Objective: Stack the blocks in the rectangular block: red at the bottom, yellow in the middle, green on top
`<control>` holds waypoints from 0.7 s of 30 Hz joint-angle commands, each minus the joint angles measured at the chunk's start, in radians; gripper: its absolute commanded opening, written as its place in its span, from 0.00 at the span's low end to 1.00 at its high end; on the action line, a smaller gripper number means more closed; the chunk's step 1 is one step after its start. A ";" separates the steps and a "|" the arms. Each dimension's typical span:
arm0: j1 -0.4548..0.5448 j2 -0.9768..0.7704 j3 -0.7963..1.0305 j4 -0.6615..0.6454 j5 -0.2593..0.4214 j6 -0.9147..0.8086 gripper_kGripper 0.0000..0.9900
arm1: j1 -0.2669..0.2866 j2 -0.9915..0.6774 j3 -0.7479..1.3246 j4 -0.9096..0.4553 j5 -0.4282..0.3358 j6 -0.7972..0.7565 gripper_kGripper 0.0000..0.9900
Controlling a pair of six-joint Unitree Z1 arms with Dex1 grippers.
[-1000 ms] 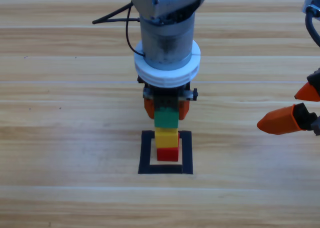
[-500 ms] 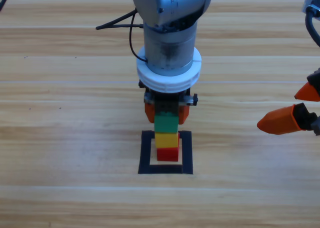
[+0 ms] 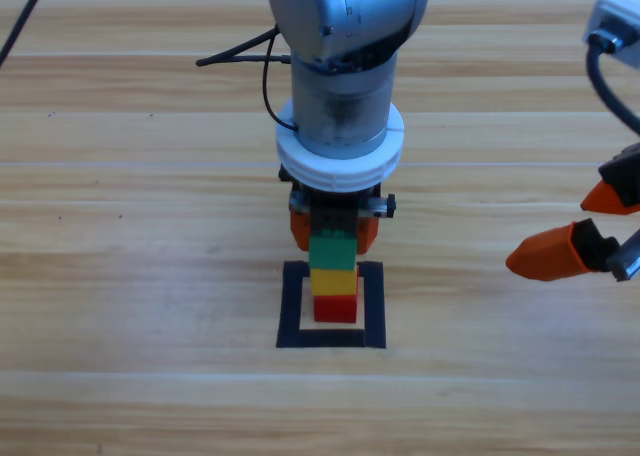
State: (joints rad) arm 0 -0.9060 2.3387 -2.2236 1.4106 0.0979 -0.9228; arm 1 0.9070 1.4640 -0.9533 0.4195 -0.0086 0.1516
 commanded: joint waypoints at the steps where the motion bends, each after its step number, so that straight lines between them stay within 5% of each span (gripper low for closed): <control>1: -0.020 0.048 -0.001 0.001 0.016 0.001 0.00 | 0.026 0.033 0.027 -0.025 0.019 -0.006 1.00; 5: -0.020 0.039 0.004 0.001 0.020 -0.002 0.00 | 0.026 0.038 0.028 -0.028 0.015 -0.006 1.00; 6: -0.020 0.039 -0.007 0.001 0.020 -0.001 0.06 | 0.026 0.038 0.028 -0.030 0.016 -0.009 1.00; 8: -0.020 0.037 -0.024 0.001 0.020 -0.004 0.75 | 0.026 0.038 0.028 -0.030 0.015 -0.012 1.00; 10: -0.020 0.028 -0.025 0.001 0.020 -0.008 1.00 | 0.026 0.038 0.030 -0.028 0.015 -0.014 1.00; 21: -0.020 -0.033 -0.025 0.001 0.034 -0.021 1.00 | 0.026 0.036 0.034 -0.030 0.010 -0.015 1.00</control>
State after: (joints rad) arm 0 -0.9062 2.3379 -2.2480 1.4107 0.1100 -0.9259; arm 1 0.9070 1.4675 -0.9532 0.4053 -0.0086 0.1450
